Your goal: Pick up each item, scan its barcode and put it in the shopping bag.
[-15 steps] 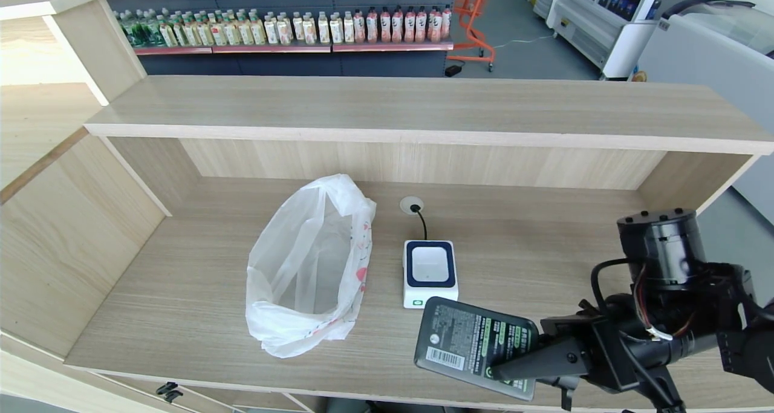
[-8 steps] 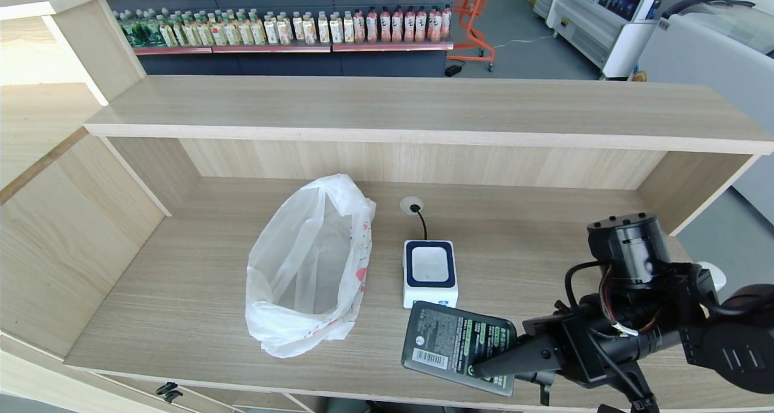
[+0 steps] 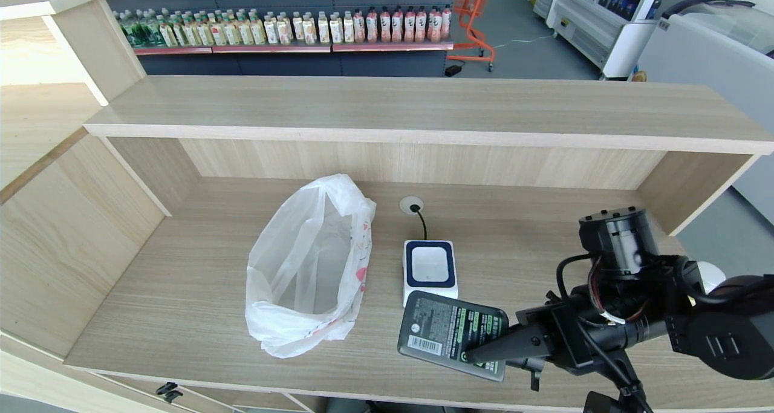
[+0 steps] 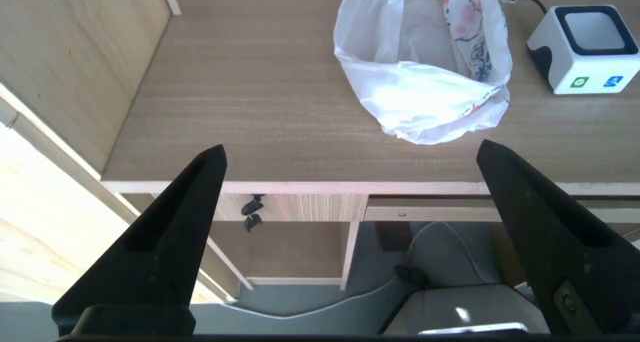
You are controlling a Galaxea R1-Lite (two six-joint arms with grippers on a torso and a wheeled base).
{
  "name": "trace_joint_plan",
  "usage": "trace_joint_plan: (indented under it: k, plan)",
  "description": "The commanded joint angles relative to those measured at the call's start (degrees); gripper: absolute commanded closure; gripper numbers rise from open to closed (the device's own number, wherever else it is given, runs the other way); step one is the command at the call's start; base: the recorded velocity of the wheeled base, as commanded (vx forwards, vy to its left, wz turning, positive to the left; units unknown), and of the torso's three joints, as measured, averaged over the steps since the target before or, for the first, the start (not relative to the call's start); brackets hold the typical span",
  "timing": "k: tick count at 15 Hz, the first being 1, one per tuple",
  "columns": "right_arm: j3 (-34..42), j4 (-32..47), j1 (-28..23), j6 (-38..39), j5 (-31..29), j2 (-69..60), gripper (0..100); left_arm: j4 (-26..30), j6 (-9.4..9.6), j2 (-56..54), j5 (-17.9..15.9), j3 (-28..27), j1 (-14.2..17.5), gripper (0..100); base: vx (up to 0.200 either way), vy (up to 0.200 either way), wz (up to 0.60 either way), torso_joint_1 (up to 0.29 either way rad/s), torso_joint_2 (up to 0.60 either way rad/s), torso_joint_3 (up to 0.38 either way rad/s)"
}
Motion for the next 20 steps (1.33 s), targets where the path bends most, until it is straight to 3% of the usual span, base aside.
trace_joint_plan:
  k: [1,4,7,9,14,15,16,17,20]
  plan:
    - [-0.1,0.0,0.0,-3.9,0.0,0.1,100,0.0,0.02,0.1,0.0,0.0,0.0,0,0.0,0.0,0.0,0.0,0.0,0.0]
    - [-0.1,0.0,0.0,1.4,-0.1,-0.9,100,0.0,0.02,0.0,0.0,0.0,0.0,0,0.0,0.0,0.0,0.0,0.0,0.0]
    - [0.6,0.0,-4.1,33.6,-3.1,-11.0,100,0.0,0.02,0.1,0.0,0.1,0.0,0,0.0,0.0,0.0,0.0,0.0,0.0]
    - [1.2,0.0,-9.6,49.1,-13.7,-18.0,100,0.0,0.02,0.1,0.0,0.0,0.0,0,0.0,0.0,0.0,0.0,0.0,0.0]
    - [-0.2,-4.0,-13.8,106.6,-15.6,-19.1,100,0.0,0.02,0.1,0.0,0.0,0.0,0,0.0,0.0,0.0,0.0,0.0,0.0]
    - [-1.4,-4.1,-13.9,120.2,-19.4,-18.8,100,0.0,0.02,0.1,0.0,0.1,0.0,0,0.0,0.0,0.0,0.0,0.0,0.0]
    - [-1.9,-4.1,-13.9,124.7,-21.9,-18.7,100,0.0,0.02,0.0,0.0,0.0,0.0,0,0.0,0.0,0.0,0.0,0.0,0.0]
    - [-5.8,-4.0,-12.7,144.4,-29.9,-16.0,100,0.0,0.02,0.1,0.0,0.0,0.0,0,0.0,0.0,0.0,0.0,0.0,0.0]
    - [-11.9,-3.6,-7.3,176.7,-41.8,-7.9,100,0.0,0.02,0.1,0.0,0.0,0.0,0,0.0,0.0,0.0,0.0,0.0,0.0]
